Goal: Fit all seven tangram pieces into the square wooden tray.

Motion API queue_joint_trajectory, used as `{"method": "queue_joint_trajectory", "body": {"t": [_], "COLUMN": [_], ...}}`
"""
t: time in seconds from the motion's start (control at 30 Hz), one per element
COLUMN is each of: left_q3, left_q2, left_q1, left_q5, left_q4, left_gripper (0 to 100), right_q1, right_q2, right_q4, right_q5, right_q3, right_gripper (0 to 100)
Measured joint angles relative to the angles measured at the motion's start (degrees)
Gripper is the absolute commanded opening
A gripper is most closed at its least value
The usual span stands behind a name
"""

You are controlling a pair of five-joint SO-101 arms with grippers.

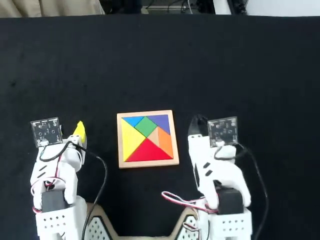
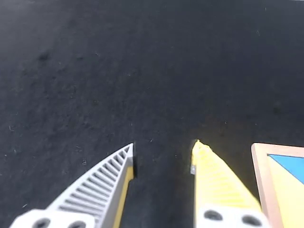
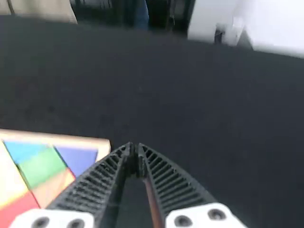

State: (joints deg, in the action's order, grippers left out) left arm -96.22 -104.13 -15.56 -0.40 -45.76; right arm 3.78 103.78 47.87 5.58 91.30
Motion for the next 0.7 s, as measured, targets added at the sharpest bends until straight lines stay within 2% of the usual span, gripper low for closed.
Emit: {"method": "queue_joint_trajectory", "body": {"t": [0.13, 0.4, 0.57, 0.7], "left_q3": [0.0, 0.0, 0.0, 0.0], "left_q2": [0.0, 0.0, 0.0, 0.0], "left_q1": [0.0, 4.9, 5.3, 5.3], "left_q5": [0.0, 0.0, 0.0, 0.0], "left_q4": [-2.5, -19.2, -21.7, -24.1], "left_gripper": [21, 21, 21, 20], "right_q1": [0.0, -2.1, -4.6, -4.8], "right_q2": [-0.1, -0.1, -0.1, -0.1], "right_q4": [1.1, 13.6, 15.6, 21.9], "right_q5": [0.0, 0.1, 0.1, 0.1], "right_q3": [4.7, 5.3, 5.3, 5.5], "right_gripper": [1.3, 1.5, 1.5, 1.3]}}
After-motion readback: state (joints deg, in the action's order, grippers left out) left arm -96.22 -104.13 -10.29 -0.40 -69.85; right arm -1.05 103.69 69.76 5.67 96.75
